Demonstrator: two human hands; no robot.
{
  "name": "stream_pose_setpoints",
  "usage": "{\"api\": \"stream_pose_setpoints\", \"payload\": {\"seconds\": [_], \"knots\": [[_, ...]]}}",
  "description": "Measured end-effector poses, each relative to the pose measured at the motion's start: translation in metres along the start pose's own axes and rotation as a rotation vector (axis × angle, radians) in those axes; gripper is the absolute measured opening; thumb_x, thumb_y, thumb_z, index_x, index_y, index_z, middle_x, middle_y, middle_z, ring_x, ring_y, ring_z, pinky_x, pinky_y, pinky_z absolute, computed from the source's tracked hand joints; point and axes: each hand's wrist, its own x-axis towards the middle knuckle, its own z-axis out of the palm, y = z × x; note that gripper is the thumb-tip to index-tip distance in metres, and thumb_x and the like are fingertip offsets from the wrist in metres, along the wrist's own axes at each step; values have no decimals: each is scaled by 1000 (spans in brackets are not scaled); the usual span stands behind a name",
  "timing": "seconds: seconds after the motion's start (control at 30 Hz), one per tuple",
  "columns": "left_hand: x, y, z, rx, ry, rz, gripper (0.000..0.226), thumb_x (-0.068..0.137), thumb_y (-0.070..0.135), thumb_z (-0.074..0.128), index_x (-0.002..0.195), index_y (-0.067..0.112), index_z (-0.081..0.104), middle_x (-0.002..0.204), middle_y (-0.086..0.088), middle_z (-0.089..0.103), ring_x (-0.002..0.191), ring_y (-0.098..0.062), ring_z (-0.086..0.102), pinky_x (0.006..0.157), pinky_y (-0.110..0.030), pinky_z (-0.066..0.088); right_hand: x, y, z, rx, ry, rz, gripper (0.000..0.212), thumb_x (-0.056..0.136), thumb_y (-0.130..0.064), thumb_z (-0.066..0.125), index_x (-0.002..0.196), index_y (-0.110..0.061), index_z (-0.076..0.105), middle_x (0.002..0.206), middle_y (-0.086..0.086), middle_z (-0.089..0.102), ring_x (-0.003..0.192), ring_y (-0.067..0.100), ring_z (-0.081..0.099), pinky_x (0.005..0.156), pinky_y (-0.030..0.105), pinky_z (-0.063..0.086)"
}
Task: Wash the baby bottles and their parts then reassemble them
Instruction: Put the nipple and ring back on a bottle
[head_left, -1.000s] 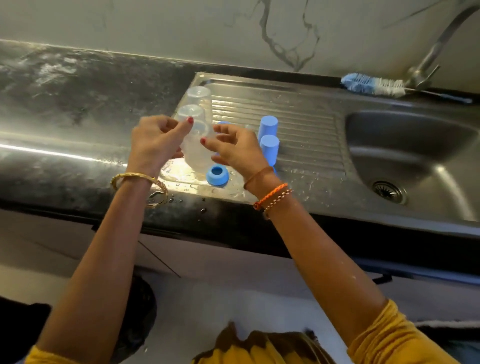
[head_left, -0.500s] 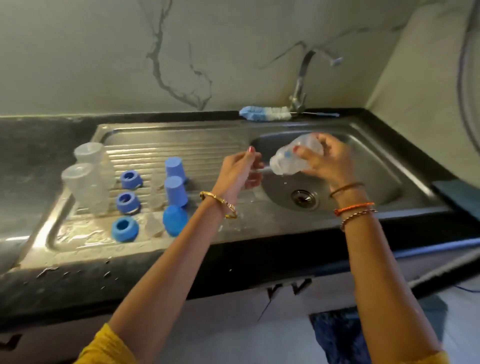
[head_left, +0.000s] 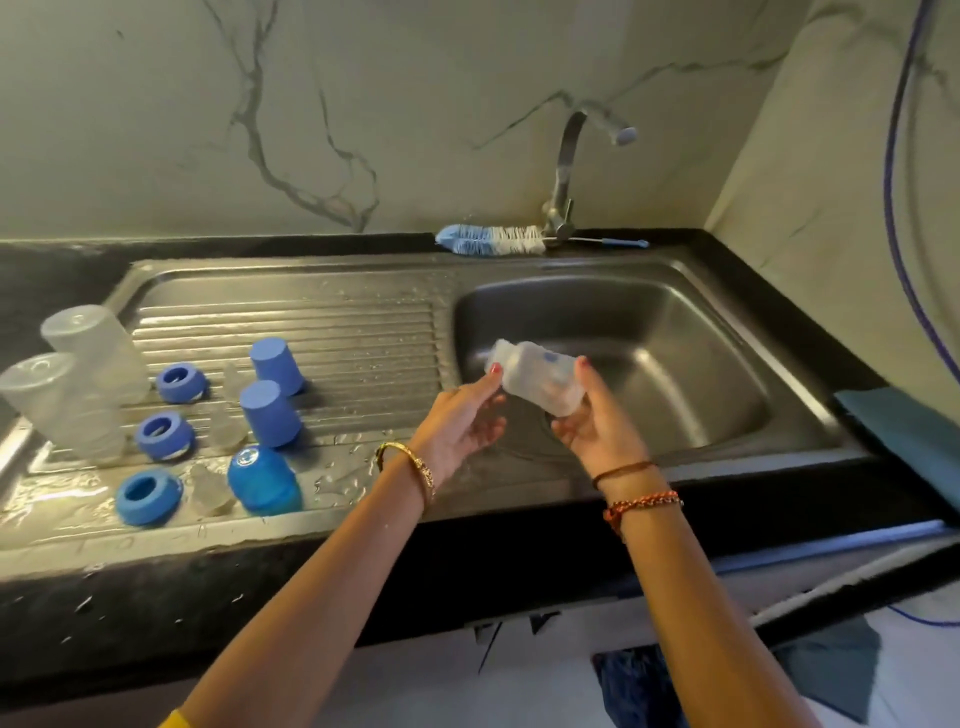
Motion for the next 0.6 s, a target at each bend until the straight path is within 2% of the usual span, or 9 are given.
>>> {"api": "stream_pose_setpoints", "payload": {"seconds": [0.07,0.13,0.17,0.27,0.33,0.4,0.5,0.6], "knots": [[-2,5,-5,-52,0,137,16,90,25,56,90,10,61,84,-4,60,70,-13,56,61,-20,52,-8,10,11,-32,-159,29,23,84,-36,54,94,-18,63,80,-2,65,64,6,54,52,15,40],[-8,10,-17,-10,10,279,15,92,23,52,92,12,62,86,-5,61,75,-15,58,65,-24,53,-14,21,18,-121,-268,67,7,86,-21,55,92,-17,58,82,-2,64,72,7,58,62,16,47],[-12,13,-23,57,20,339,14,92,23,53,93,14,63,87,-4,62,76,-15,58,65,-24,53,-18,23,20,-217,-312,52,6,87,-13,56,93,-15,56,88,0,63,77,8,59,67,16,49],[-26,15,-45,273,66,463,19,90,19,55,105,12,65,90,2,63,80,-6,58,67,-17,50,-24,35,33,-572,-415,-94,26,83,-5,64,108,-7,56,101,4,62,88,10,60,78,16,50],[-33,13,-58,344,83,503,25,92,18,53,114,10,62,96,2,65,84,-3,59,73,-17,49,-30,42,45,-723,-419,-187,36,81,-6,67,115,-6,55,105,3,61,96,13,58,87,21,48],[-37,8,-75,438,101,528,28,94,16,50,121,10,58,109,-3,64,97,-11,59,84,-23,49,-34,50,55,-933,-352,-320,41,80,-13,71,118,-10,56,109,1,61,103,12,54,94,24,42],[-41,0,-90,540,99,549,30,95,9,47,124,9,54,116,-3,60,105,-15,56,93,-29,45,-41,60,62,-1239,-245,-442,46,79,-22,71,122,-17,57,116,8,57,114,20,49,98,26,36],[-43,-9,-98,621,86,590,33,93,4,48,125,8,52,117,-4,59,111,-21,56,98,-34,44,-49,67,67,-1342,-201,-478,47,80,-22,69,125,-18,55,115,9,58,121,24,42,98,29,33]]}}
